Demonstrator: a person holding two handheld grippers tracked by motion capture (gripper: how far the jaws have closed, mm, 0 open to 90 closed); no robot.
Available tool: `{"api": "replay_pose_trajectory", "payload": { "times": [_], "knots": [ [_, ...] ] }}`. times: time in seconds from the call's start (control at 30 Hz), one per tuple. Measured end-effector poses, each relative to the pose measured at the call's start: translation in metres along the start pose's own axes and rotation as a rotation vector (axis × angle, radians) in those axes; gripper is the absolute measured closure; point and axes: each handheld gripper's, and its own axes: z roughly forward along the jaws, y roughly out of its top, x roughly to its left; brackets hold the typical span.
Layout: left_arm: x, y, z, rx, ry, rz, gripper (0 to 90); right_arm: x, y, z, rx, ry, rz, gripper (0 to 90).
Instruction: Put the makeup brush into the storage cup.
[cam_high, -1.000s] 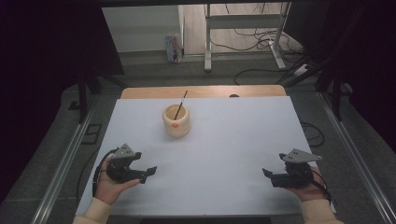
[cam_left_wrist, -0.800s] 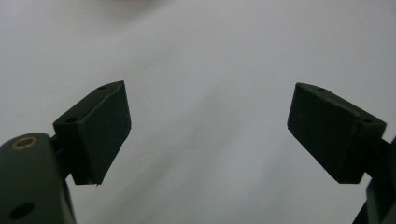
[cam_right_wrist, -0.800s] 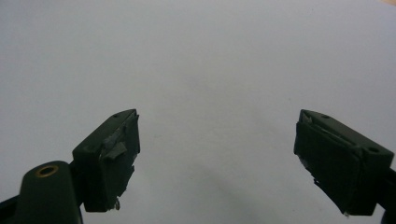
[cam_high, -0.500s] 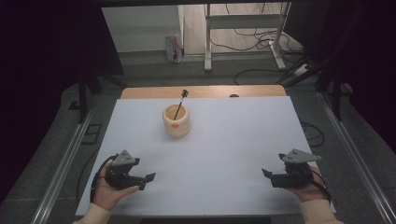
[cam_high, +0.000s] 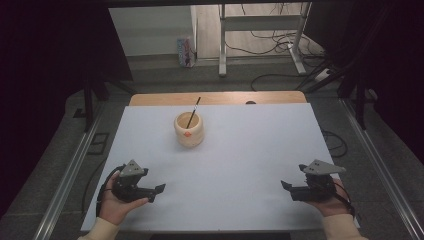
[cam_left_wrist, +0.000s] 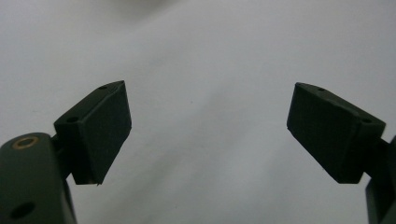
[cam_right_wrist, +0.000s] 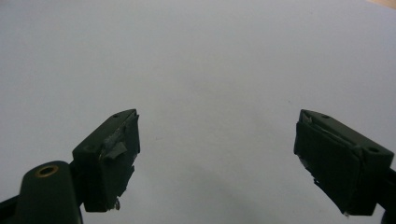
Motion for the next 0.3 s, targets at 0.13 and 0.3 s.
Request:
{"api": "replay_pose_trajectory", "payload": {
  "times": [0.13,0.3],
  "knots": [
    [0.0003,0.0004,-0.0002,-0.005,0.006,0.0,14.1,-0.0006,-0.0004,-0.0007,-0.004,0.0,0.008,14.6],
    [0.0002,0.0013,0.0008,-0.003,0.008,-0.001,14.1,-0.001,-0.001,-0.0005,-0.006,0.0,0.01,14.6]
  ]
}}
